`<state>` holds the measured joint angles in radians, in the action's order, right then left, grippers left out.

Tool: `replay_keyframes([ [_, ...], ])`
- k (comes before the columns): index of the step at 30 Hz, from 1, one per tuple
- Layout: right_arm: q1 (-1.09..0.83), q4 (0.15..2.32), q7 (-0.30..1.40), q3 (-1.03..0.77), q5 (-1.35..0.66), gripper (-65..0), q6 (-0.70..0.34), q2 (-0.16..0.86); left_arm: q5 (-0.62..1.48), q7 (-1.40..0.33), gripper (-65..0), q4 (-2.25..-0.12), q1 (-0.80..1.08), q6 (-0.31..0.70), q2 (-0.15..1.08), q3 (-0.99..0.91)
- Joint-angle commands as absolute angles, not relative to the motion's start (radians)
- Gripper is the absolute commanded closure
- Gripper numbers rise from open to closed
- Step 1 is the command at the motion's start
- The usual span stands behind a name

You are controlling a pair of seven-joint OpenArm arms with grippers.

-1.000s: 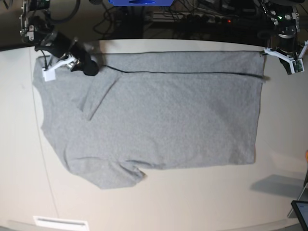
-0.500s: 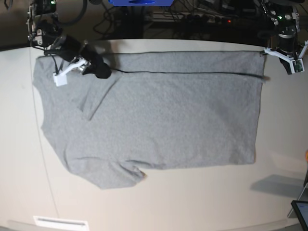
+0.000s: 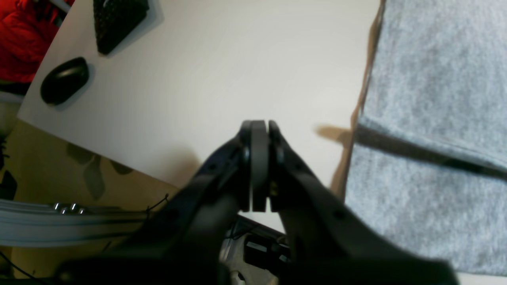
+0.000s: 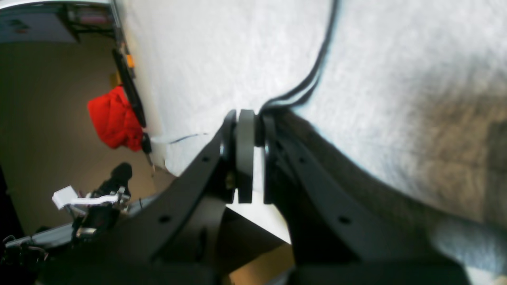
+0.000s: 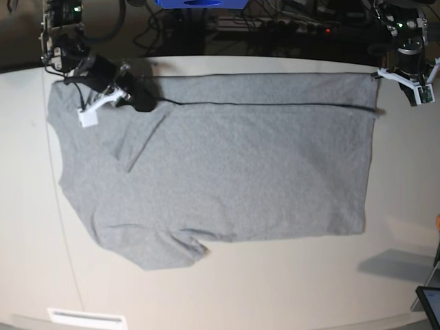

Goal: Fold the T-shirt properly
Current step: 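Move the right gripper along the collar edge toward the sleeve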

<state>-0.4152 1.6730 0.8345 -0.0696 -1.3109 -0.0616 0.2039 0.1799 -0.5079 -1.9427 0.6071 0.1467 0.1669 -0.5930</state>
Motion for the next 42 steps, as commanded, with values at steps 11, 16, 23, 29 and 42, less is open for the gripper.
replay_keyframes([
  [11,-0.312,1.661,0.891,-0.068,-1.334,-0.3,-0.067,0.185,0.177,-0.484,0.0,-1.902,0.611,0.139,0.182,-0.602],
  [16,-0.269,1.661,0.94,-0.068,-1.334,-0.1,-0.065,0.185,0.177,-0.484,0.0,-1.88,0.61,0.139,0.18,-0.602],
  [23,-0.237,1.662,0.964,-0.068,-1.334,-0.1,-0.012,0.171,0.177,-0.484,0.0,-1.882,0.607,0.139,0.179,-0.602],
  [29,-0.242,1.667,0.987,-0.068,-1.336,-0.1,0.047,0.17,0.177,-0.484,0.0,-1.882,0.607,0.139,0.179,-0.602],
  [42,-0.257,1.761,1.015,-0.068,-1.333,-0.1,0.229,0.124,0.177,-0.484,0.0,-1.88,0.607,0.139,0.177,-0.602],
])
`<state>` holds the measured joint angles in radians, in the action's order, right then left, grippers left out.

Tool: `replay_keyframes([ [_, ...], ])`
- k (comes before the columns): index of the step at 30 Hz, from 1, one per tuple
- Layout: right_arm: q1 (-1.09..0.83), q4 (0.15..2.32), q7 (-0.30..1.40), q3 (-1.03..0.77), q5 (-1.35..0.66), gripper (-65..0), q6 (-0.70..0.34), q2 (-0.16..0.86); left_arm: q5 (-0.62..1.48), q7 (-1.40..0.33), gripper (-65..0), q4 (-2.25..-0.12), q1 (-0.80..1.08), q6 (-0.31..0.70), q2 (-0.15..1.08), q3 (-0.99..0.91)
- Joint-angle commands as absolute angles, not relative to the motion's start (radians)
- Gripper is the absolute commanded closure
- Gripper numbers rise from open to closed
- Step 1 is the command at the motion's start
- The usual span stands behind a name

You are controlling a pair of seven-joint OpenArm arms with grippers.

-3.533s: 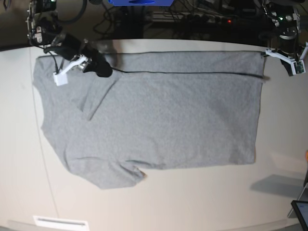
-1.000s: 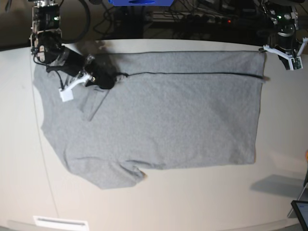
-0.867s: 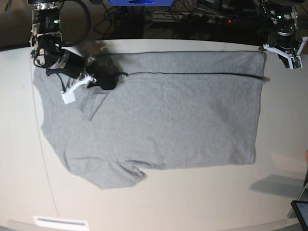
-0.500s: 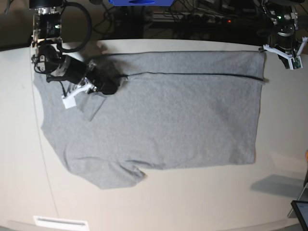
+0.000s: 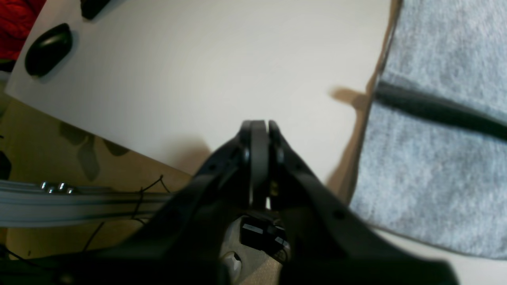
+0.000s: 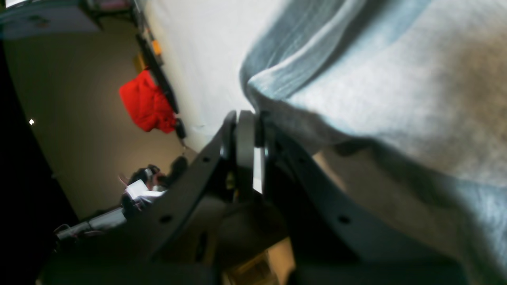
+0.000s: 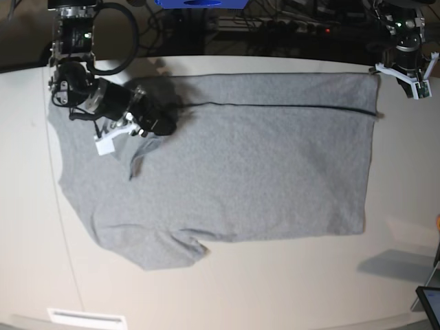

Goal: Fold the T-shirt properly
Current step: 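Move the right gripper along the collar edge toward the sleeve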

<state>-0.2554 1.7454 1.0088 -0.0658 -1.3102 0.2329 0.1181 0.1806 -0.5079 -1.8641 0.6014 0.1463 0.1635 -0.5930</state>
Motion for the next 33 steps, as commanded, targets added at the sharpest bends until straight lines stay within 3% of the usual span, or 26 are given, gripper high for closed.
replay_keyframes([
  [1,-0.259,1.77,1.015,-0.068,-1.331,-0.1,0.245,0.124,0.177,-0.484,0.0,-1.88,0.607,0.139,0.177,-0.602],
  [16,-0.242,1.773,0.99,0.008,-1.274,-0.1,0.26,0.119,0.177,-0.484,0.0,-1.88,0.605,0.139,0.182,-0.602],
  [22,-0.216,1.773,0.989,0.067,-1.265,-0.1,0.354,0.108,0.177,-0.484,0.0,-1.879,0.605,0.139,0.183,-0.602],
  [30,-0.214,1.771,0.987,0.062,-1.26,-1.2,0.366,0.108,0.177,-0.484,0.0,-1.879,0.605,0.139,0.183,-0.602],
  [33,-0.206,1.776,0.99,0.061,-1.26,-5.9,0.366,0.124,0.177,-0.484,0.0,-1.879,0.607,0.139,0.183,-0.602],
])
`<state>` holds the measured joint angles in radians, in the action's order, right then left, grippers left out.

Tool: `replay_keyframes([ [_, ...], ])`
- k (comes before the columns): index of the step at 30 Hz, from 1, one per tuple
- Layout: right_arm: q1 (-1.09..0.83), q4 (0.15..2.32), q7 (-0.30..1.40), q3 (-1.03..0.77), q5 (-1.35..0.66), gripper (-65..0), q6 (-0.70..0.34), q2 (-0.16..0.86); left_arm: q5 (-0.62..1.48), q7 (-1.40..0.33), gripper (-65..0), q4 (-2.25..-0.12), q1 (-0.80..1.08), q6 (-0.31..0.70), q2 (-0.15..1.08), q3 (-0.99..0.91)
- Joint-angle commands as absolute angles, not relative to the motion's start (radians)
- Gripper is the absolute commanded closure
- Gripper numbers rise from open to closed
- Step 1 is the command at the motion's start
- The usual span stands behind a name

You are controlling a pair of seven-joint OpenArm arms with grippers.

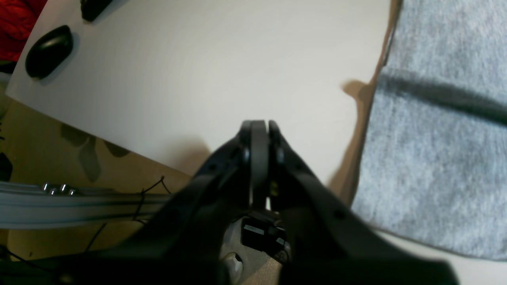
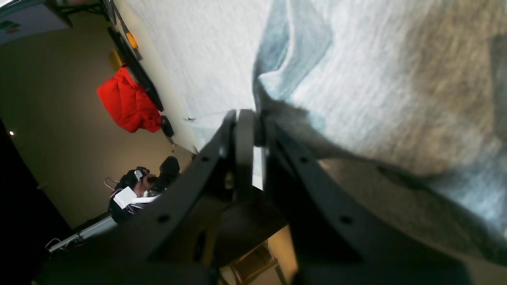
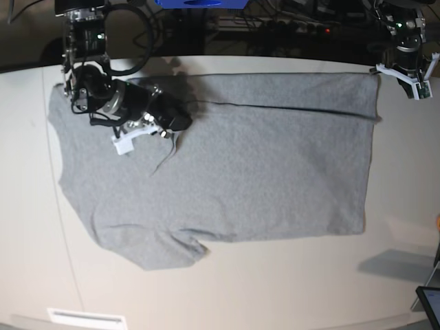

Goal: Fold the T-shirt properly
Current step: 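Move the right gripper along the collar edge toward the sleeve, then move both grippers along the shirt's sides toward the hem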

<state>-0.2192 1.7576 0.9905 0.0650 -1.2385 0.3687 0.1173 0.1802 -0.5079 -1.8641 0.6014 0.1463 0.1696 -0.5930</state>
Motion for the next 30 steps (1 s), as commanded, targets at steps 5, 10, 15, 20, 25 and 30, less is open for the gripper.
replay_keyframes([
  [5,-0.2,1.84,0.993,0.061,-1.26,-20.2,0.366,0.15,0.177,-0.484,0.0,-1.879,0.608,0.139,0.185,-0.602],
  [10,-0.197,1.94,0.992,0.058,-1.259,-27.6,0.366,0.193,0.177,-0.484,0.0,-1.879,0.608,0.139,0.185,-0.602],
  [15,-0.188,1.96,0.986,0.064,-1.239,-27.7,0.366,0.268,0.182,-0.484,0.0,-1.888,0.615,0.17,0.18,-0.591],
  [20,-0.202,1.979,0.986,0.067,-1.084,-20.5,0.357,0.297,0.182,-0.484,0.0,-1.89,0.608,0.414,0.17,-0.567],
  [25,-0.216,1.983,0.984,0.067,-0.957,-15.2,0.355,0.298,0.183,-0.487,0.0,-1.89,0.605,0.542,0.15,-0.515],
  [30,-0.239,1.983,0.912,0.067,-0.923,-15.1,0.355,0.303,0.183,-0.49,-5.9,-1.89,0.595,0.559,0.153,-0.415],
])
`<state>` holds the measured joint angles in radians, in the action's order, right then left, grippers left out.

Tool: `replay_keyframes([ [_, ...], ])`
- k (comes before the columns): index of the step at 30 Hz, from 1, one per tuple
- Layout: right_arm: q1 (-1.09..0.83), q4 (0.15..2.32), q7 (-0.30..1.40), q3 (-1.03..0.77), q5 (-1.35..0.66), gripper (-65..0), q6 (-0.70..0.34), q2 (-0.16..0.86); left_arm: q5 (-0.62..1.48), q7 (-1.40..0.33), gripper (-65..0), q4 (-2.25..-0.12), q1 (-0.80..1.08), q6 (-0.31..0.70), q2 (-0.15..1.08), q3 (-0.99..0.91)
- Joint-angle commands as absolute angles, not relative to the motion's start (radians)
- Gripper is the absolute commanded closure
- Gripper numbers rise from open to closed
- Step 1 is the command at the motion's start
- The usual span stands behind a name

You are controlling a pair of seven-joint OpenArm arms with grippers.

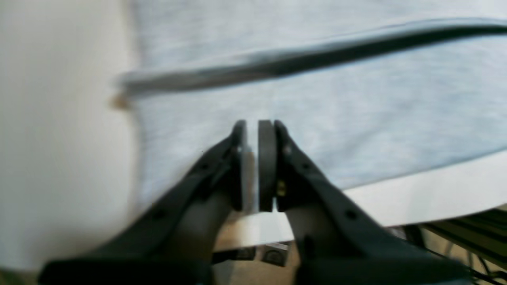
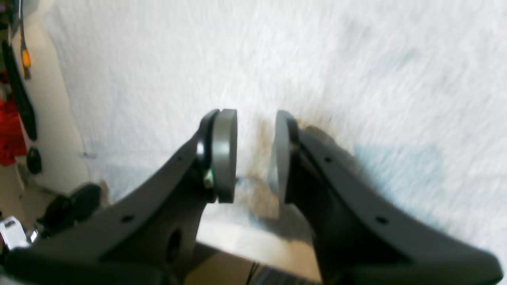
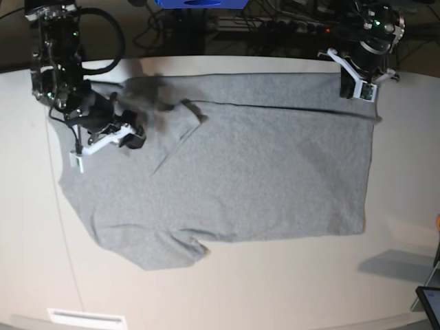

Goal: Fold the T-shirt properly
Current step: 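Move both grippers along the shirt's sides toward the hem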

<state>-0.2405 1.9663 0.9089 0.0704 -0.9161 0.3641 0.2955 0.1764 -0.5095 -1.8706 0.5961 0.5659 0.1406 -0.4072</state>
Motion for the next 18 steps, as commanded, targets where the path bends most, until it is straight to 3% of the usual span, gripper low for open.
replay_keyframes([
  [1,-0.245,1.983,0.897,0.067,-0.923,-15.1,0.352,0.303,0.183,-0.492,-5.9,-1.888,0.579,0.559,0.153,-0.4],
  [9,-0.265,1.982,0.874,0.064,-0.918,-15.1,0.268,0.305,0.183,-0.616,-5.9,-1.879,0.479,0.559,0.143,-0.306],
  [18,-0.278,1.982,0.874,0.059,-0.918,-15.1,0.259,0.305,0.182,-0.648,-5.9,-1.879,0.461,0.559,0.133,-0.226],
])
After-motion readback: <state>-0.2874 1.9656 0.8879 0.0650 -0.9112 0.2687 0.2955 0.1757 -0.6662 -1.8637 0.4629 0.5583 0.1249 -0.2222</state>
